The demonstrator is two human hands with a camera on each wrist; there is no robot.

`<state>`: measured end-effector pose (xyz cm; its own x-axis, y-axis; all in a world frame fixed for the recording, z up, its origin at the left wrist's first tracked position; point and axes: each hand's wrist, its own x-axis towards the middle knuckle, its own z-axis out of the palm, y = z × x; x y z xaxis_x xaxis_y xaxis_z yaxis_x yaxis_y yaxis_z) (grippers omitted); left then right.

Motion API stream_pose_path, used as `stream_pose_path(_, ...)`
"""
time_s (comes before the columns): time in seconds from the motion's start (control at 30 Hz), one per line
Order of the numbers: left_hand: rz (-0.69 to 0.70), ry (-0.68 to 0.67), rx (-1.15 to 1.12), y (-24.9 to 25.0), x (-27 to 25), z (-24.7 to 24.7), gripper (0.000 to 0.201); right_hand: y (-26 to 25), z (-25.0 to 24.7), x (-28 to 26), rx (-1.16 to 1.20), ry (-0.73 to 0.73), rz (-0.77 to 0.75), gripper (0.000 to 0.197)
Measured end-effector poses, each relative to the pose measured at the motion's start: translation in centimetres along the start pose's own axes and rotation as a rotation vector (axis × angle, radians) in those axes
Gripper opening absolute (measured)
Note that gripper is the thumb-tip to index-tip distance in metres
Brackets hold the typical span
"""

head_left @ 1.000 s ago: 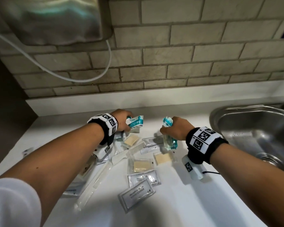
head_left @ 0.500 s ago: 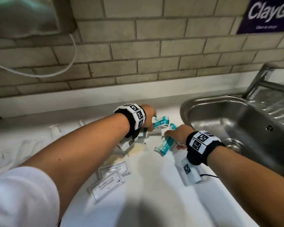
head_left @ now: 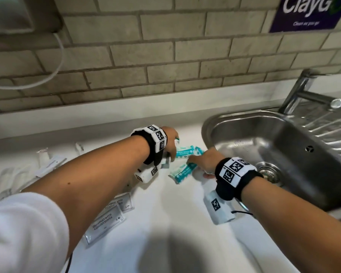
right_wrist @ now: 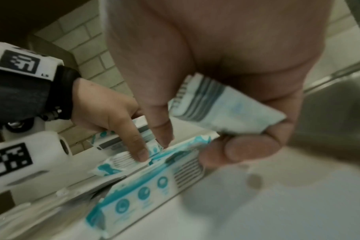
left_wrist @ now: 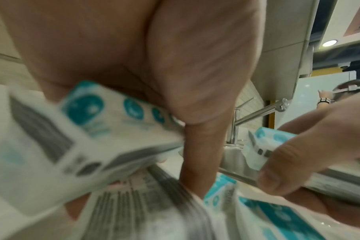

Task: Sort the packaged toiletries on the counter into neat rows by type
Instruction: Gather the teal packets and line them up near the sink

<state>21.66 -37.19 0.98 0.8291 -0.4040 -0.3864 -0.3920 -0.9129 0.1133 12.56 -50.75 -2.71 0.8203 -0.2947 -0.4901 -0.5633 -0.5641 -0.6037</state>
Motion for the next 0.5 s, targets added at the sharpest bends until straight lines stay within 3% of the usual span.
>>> stream_pose_path(0.07, -0.002, 0.052, -0.086, -0.7, -0.6, -0.4, 0.080, 0.1, -1.0, -0.7, -0.150, 0.064, -0.145, 0.065)
stream_pose_path(0.13, -0.014, 0.120, -0.182, -1.5, -1.5, -0.8, 0.077, 0.1, -1.7, -1.6, -0.215, 0.017, -0.294, 0.062)
stream_pose_path(0.3, -0.011, 0.284, -0.440, -3.0, -4.3, -2.4, 0.046, -0.4, -2.6, -3.8, -0.330, -0.060, -0.596, 0.048)
stream_pose_path(0.4, 0.022, 0.323, -0.549, -3.2, -5.9, -3.1, 0.024, -0.3, -2.7, -4.4, -0.334, -0.065, -0.689, 0.044)
stream_pose_path(0.5, 0.036, 0.300, -0.646, -3.3, -6.8, -3.1, 0.016, 0.0, -2.7, -5.0, -0.384, -0.091, -0.710, 0.048)
